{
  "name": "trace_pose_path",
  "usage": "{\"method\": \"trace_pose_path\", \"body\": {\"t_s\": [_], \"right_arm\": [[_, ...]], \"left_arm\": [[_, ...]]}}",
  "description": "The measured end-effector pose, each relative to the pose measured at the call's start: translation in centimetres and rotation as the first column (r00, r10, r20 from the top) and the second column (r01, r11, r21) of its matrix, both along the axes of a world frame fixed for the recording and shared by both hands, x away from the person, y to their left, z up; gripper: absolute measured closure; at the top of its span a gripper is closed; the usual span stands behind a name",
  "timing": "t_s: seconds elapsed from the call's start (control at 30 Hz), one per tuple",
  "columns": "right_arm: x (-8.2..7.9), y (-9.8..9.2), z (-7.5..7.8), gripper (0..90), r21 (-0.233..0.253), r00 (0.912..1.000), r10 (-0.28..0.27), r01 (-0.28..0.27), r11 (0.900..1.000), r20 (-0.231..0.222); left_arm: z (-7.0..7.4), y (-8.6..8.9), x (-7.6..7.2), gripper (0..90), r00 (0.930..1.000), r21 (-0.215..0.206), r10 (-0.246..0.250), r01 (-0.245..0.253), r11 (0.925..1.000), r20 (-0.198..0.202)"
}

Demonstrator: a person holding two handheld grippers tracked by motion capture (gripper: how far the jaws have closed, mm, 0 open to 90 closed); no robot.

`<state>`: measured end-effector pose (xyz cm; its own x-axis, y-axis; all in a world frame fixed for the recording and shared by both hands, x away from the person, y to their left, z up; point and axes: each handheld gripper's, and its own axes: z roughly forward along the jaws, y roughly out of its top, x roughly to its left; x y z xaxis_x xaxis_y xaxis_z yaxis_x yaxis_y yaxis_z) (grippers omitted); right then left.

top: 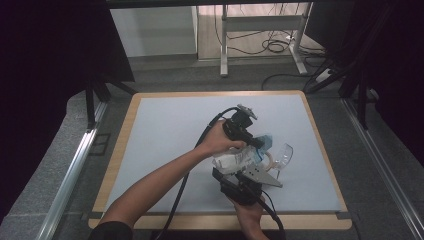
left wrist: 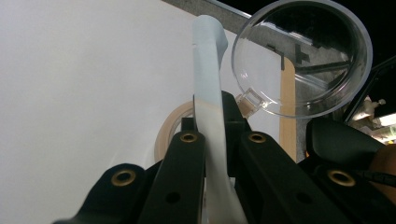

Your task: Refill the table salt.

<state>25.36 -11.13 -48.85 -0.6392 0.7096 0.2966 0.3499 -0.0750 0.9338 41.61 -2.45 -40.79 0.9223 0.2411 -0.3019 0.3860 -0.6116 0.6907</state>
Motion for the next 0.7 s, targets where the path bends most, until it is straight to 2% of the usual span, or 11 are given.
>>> {"method": "trace_pose_path", "body": {"t_s": [0.7], "right_arm": [[0.04,0.19,-0.10,53.9,-0.010,1.0000,0.002,-0.002,1.000,0.008]], "left_arm": [[-0.05,0.21,-0.03,90.0,1.0000,0.001,0.003,-0.003,1.0000,0.002]]}}
